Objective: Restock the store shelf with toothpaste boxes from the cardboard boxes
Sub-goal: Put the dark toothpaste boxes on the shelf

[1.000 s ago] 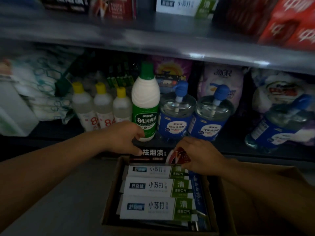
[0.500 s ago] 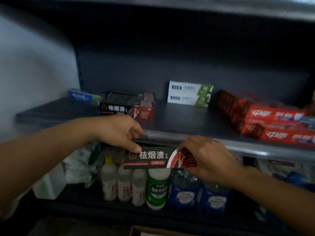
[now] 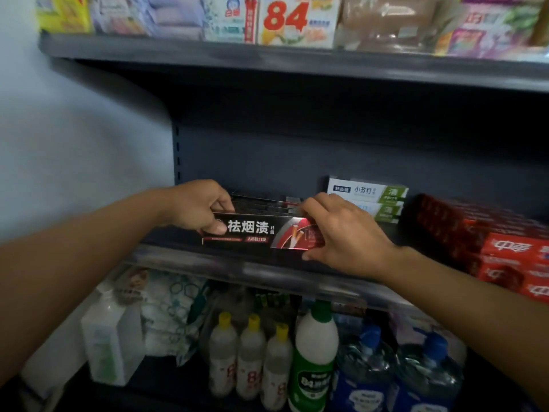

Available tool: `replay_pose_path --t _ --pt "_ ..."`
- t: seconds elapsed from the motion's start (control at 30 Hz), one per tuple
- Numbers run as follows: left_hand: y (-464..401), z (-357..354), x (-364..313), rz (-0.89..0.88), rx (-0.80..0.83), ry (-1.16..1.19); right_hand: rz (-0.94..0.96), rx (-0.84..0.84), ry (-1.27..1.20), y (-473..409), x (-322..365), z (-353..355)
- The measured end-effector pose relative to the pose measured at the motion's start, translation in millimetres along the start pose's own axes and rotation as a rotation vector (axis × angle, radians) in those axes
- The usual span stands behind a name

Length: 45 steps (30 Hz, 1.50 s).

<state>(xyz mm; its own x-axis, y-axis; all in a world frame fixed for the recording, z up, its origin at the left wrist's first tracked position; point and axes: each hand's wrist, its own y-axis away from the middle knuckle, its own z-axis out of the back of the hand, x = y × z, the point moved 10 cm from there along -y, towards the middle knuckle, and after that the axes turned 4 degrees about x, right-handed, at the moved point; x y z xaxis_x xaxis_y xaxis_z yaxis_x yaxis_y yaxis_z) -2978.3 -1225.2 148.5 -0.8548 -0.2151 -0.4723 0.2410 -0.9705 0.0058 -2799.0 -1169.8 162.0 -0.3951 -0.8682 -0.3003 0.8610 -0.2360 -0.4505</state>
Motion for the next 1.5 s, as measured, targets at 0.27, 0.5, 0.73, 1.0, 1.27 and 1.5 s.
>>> replay_pose_path --t 0.27,0.5,0.73,1.0,1.27,1.5 --pt "-31 27 34 -0.018 -0.151 -0.099 -0.126 0.194 -0.229 -51 -21 -33" --pt "-60 0 54 -0.030 -0.145 -0.287 -0.143 0.265 -0.207 -55 -22 -79" --pt "-72 -22 49 -0.061 -0.150 -0.406 -0.121 0.283 -0.149 -52 -26 -97" --pt "-70 -21 47 -0.048 -0.201 -0.491 -0.115 0.261 -0.125 -51 -30 -101" --pt "-72 -19 48 -0.001 -0.219 -0.536 -0.111 0.254 -0.129 -54 -30 -106" --pt "-72 -21 43 -0.018 -0.210 -0.577 -0.100 0.243 -0.120 -53 -28 -106"
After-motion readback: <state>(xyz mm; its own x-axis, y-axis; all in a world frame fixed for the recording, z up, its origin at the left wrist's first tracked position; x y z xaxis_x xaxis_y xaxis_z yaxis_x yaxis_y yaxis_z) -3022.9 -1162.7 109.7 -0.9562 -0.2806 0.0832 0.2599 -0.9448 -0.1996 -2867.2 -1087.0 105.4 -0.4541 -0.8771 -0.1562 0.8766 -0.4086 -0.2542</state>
